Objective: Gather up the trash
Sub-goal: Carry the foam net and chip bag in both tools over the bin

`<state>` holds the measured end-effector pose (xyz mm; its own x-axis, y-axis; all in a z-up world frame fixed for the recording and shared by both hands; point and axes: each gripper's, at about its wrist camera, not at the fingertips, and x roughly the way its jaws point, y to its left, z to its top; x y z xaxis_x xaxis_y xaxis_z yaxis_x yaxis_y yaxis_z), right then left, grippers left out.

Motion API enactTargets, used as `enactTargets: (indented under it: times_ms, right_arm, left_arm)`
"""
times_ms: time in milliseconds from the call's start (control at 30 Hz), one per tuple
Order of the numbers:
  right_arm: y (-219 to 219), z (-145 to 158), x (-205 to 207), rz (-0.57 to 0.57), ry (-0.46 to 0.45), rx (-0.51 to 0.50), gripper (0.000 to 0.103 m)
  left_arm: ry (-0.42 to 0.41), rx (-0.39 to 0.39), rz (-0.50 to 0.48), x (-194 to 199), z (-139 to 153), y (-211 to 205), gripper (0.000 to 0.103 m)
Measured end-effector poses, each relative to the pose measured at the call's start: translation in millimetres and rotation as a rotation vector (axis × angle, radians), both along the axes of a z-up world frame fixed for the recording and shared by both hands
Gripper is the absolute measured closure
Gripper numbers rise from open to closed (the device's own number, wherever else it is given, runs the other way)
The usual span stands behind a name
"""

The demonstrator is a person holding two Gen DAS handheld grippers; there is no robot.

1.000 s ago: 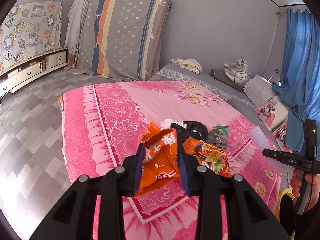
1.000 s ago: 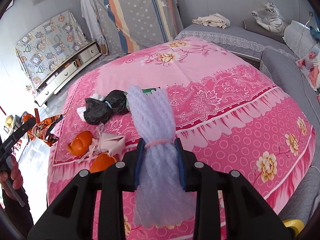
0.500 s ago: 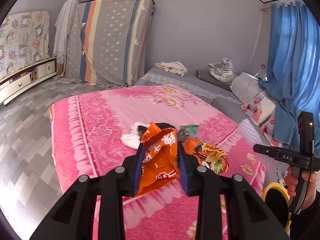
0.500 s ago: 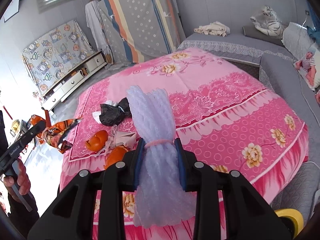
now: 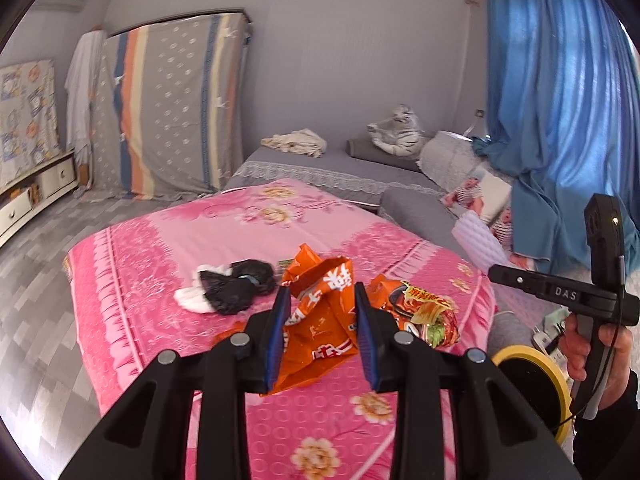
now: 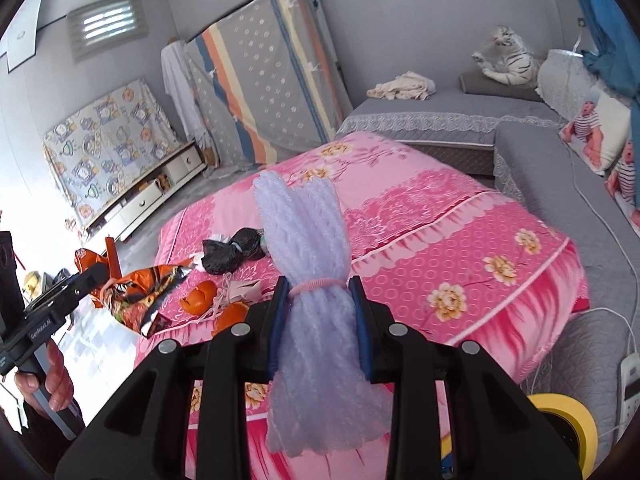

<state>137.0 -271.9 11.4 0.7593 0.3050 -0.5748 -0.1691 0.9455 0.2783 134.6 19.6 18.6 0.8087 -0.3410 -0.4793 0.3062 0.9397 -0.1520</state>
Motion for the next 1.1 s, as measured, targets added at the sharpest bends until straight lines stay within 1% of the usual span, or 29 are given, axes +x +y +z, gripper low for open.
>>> enactTargets:
  times_ms: [233, 433, 867, 1100]
  right_arm:
    - [-34, 11, -29, -0.080, -0.042, 0.022, 0.075]
    - [-69, 12, -51, -0.163, -0.051, 0.042, 0.075]
    - [-131, -2, -97, -0.323, -0.049, 0.084, 0.075]
    - [-160, -16, -119, -0.414, -0.028, 0.093, 0.075]
  left_arm:
    - [-0.032, 0.011, -0.093, -11, 11, -39, 0.074]
    - [-0.049, 0.024, -0.176, -18, 17, -73, 0.074]
    - [-0.055, 0.047, -0.315, -31, 16, -134, 0.073]
    - [-0.033, 0.043, -0.394, -33, 7, -166, 0.073]
